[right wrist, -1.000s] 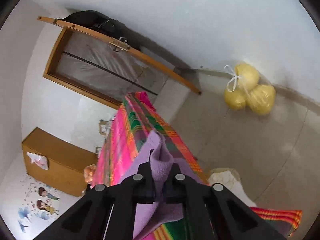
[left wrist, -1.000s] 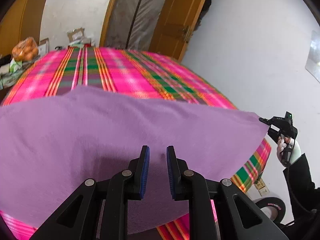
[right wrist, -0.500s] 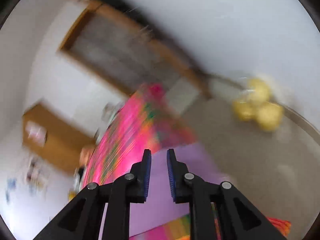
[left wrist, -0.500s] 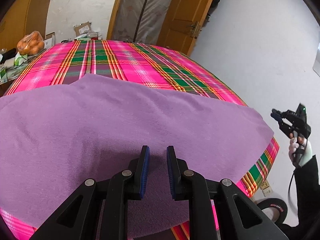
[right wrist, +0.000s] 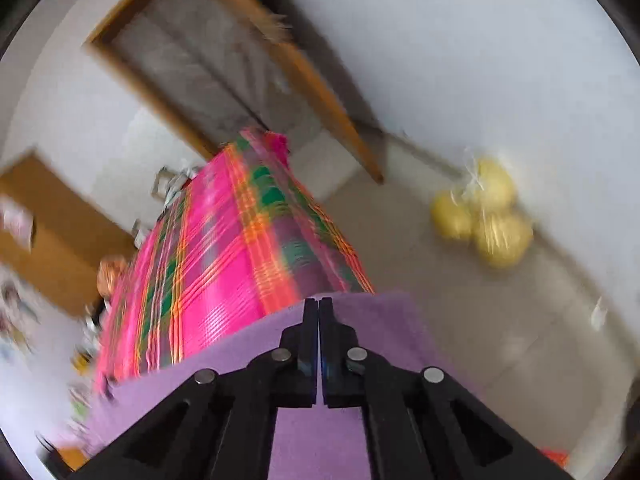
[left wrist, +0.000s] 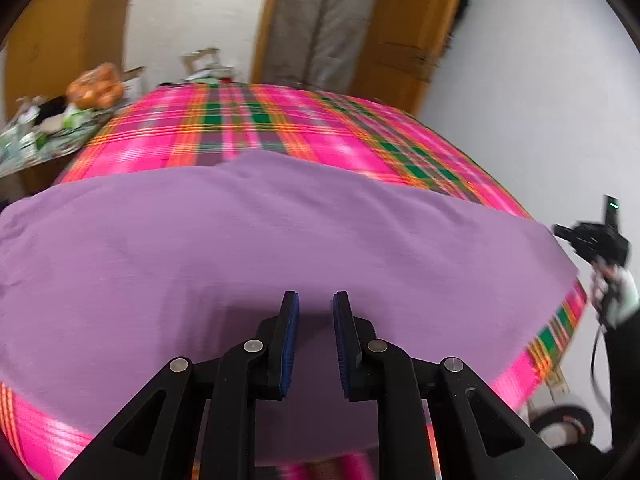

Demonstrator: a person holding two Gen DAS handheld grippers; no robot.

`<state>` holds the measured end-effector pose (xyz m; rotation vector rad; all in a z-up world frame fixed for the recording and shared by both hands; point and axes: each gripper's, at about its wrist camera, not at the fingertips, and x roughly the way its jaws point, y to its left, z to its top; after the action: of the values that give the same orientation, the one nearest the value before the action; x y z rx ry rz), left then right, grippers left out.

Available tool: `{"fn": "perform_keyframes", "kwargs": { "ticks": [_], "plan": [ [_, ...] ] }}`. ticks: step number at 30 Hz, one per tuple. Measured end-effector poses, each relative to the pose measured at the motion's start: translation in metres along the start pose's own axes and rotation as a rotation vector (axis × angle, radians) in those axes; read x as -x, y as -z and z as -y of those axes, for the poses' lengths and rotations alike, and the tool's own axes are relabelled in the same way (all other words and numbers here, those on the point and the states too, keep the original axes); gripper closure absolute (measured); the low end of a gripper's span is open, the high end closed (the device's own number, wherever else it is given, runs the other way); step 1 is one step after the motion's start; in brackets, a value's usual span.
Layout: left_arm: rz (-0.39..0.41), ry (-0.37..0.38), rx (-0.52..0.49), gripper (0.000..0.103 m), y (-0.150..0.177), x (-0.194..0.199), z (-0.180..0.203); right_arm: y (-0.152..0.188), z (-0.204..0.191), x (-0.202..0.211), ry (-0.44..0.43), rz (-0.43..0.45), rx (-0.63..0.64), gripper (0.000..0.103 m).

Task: Fold clothes

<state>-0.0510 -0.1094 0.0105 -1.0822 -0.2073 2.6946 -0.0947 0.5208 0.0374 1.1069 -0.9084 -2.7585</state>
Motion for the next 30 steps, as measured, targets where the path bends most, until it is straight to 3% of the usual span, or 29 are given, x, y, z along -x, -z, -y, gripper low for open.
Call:
{"fn": "perform_keyframes", "kwargs": {
  "ticks": [3, 8, 12, 16, 17, 23, 24, 25, 26, 30],
  "plan": [
    [0.025, -0.022, 0.041, 0.079, 0.001, -0.001, -0.013, 0.034, -0.064, -0.021, -0.133, -0.098, 0.146, 0.097],
    [0.040, -0.056, 0.008, 0.078, 0.006, 0.006, -0.011, 0.091, -0.159, -0.066, -0.308, -0.279, 0.291, 0.097],
    [0.060, -0.104, 0.035, 0.077, 0.002, 0.010, -0.025, 0.116, -0.229, -0.091, -0.396, -0.368, 0.416, 0.094],
    [0.063, -0.122, 0.077, 0.077, 0.005, 0.011, -0.042, 0.127, -0.280, -0.102, -0.387, -0.350, 0.610, 0.061],
    [0.068, -0.121, 0.081, 0.077, 0.006, 0.012, -0.045, 0.127, -0.292, -0.108, -0.375, -0.344, 0.655, 0.060],
    [0.101, -0.143, 0.032, 0.072, 0.012, 0.008, -0.039, 0.131, -0.327, -0.152, -0.319, -0.427, 0.831, 0.062],
    [0.105, -0.142, 0.031, 0.072, 0.012, 0.008, -0.039, 0.134, -0.328, -0.158, -0.309, -0.450, 0.851, 0.067],
    [0.109, -0.139, 0.031, 0.072, 0.012, 0.008, -0.039, 0.135, -0.329, -0.160, -0.306, -0.457, 0.861, 0.086],
    [0.113, -0.134, 0.033, 0.072, 0.013, 0.008, -0.040, 0.134, -0.329, -0.161, -0.307, -0.455, 0.865, 0.092],
    [0.127, -0.123, 0.037, 0.072, 0.016, 0.010, -0.041, 0.122, -0.323, -0.165, -0.320, -0.431, 0.821, 0.095]
  ]
}}
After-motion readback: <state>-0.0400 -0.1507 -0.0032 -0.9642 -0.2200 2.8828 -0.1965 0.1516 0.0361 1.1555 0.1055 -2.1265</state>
